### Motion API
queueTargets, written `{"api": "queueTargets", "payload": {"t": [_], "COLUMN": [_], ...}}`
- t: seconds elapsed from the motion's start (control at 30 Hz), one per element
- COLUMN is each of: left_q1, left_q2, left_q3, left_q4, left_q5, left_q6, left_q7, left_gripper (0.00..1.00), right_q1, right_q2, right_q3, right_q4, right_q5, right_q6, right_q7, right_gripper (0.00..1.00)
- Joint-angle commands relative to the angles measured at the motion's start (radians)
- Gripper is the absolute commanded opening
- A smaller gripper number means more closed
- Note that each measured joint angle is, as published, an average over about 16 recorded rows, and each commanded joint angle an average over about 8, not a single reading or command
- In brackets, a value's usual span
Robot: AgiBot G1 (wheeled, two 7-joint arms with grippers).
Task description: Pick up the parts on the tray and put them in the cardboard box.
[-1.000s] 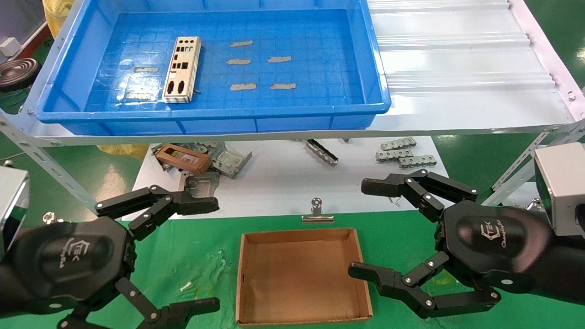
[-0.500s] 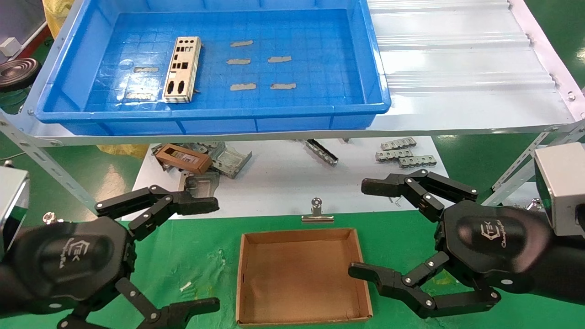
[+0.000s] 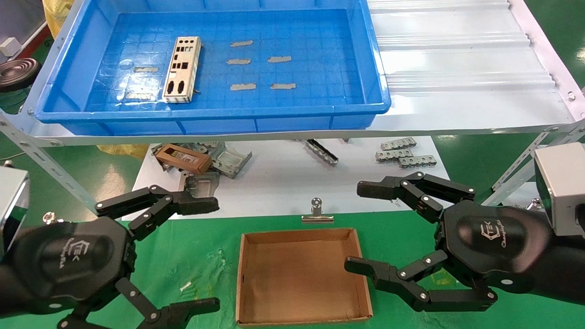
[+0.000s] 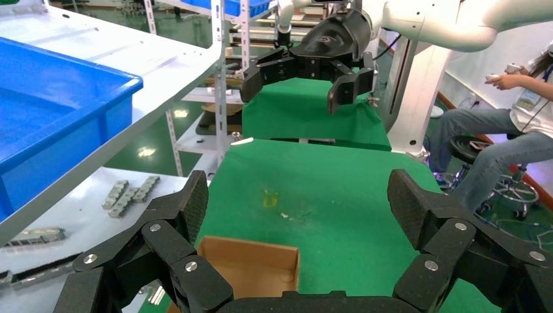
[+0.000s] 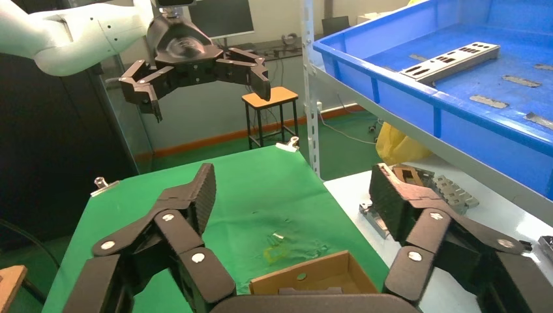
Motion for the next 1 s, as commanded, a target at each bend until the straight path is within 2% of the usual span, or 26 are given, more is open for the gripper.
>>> {"api": "queueTargets", "payload": {"t": [0.03, 1.0], "left_q1": [0.000, 0.000], "left_q2": [0.000, 0.000], "left_q3": [0.000, 0.000], "left_q4": [0.000, 0.000], "left_q5": [0.000, 0.000], "left_q6": [0.000, 0.000], "left_q7": [0.000, 0.000], "left_gripper": [1.00, 1.00], "right_q1": [0.000, 0.000], "right_q2": [0.000, 0.000], "right_q3": [0.000, 0.000], "right_q4": [0.000, 0.000], "right_q5": [0.000, 0.000], "right_q6": [0.000, 0.000], "right_q7": [0.000, 0.000], "right_gripper": [0.00, 0.00]}}
